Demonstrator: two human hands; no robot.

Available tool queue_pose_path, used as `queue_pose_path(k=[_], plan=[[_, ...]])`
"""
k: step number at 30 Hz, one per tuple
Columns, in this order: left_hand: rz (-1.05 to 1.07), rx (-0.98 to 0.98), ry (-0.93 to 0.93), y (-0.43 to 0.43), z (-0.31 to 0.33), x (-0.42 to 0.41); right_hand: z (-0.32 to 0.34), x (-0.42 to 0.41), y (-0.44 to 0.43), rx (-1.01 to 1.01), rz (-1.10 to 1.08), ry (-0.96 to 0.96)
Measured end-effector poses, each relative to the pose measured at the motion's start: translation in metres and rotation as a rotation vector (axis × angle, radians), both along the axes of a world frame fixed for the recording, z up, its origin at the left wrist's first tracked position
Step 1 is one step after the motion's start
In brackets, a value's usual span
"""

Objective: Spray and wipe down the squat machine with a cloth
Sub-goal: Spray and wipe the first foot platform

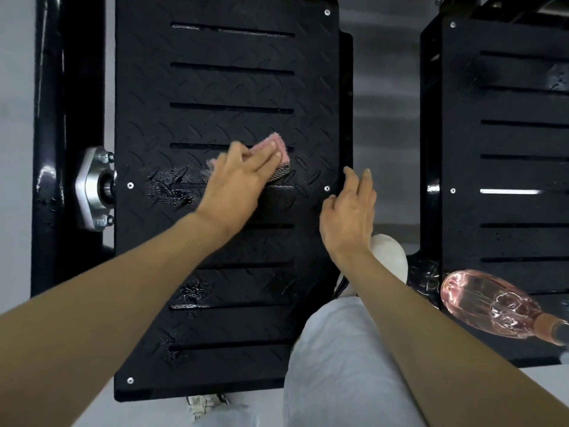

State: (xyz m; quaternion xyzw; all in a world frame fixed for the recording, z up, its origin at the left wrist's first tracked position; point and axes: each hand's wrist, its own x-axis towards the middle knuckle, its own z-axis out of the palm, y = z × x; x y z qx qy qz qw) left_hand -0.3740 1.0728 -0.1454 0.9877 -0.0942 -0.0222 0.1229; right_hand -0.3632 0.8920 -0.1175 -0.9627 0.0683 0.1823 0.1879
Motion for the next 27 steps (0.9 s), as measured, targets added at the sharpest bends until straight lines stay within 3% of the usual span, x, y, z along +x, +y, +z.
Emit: queue_pose_path(k=[2, 5, 7, 9, 12, 14, 16, 20, 22, 27], plan=[[-0.057, -0.049, 0.035, -0.013, 0.001, -0.008, 0.000, -0.002, 0.003, -0.062, 0.062, -0.010], [-0.394, -0.083, 0.030, -0.014, 0.005, -0.006, 0.001, -0.003, 0.009, -0.130, 0.173, -0.023], [-0.501, -0.052, 0.059, 0.003, 0.008, 0.001, 0.001, -0.005, 0.014, -0.162, 0.242, -0.028], [-0.436, -0.039, 0.016, 0.027, 0.007, 0.005, 0.001, -0.006, 0.019, -0.179, 0.310, -0.041], [-0.103, -0.075, -0.060, 0.051, -0.004, 0.003, 0.001, -0.007, 0.023, -0.188, 0.362, -0.027], [0.067, -0.109, -0.014, 0.043, -0.004, -0.002, 0.001, -0.008, 0.026, -0.183, 0.369, -0.026], [0.060, -0.110, 0.014, 0.022, 0.001, -0.010, 0.001, -0.008, 0.029, -0.175, 0.363, -0.032], [-0.327, -0.015, 0.063, 0.005, 0.007, -0.029, 0.001, -0.006, 0.036, -0.166, 0.338, -0.012], [-0.363, 0.077, 0.013, 0.024, 0.008, -0.030, 0.001, -0.006, 0.039, -0.169, 0.336, -0.028], [0.140, 0.032, -0.013, 0.061, 0.002, -0.033, -0.002, -0.010, 0.043, -0.152, 0.350, -0.032]])
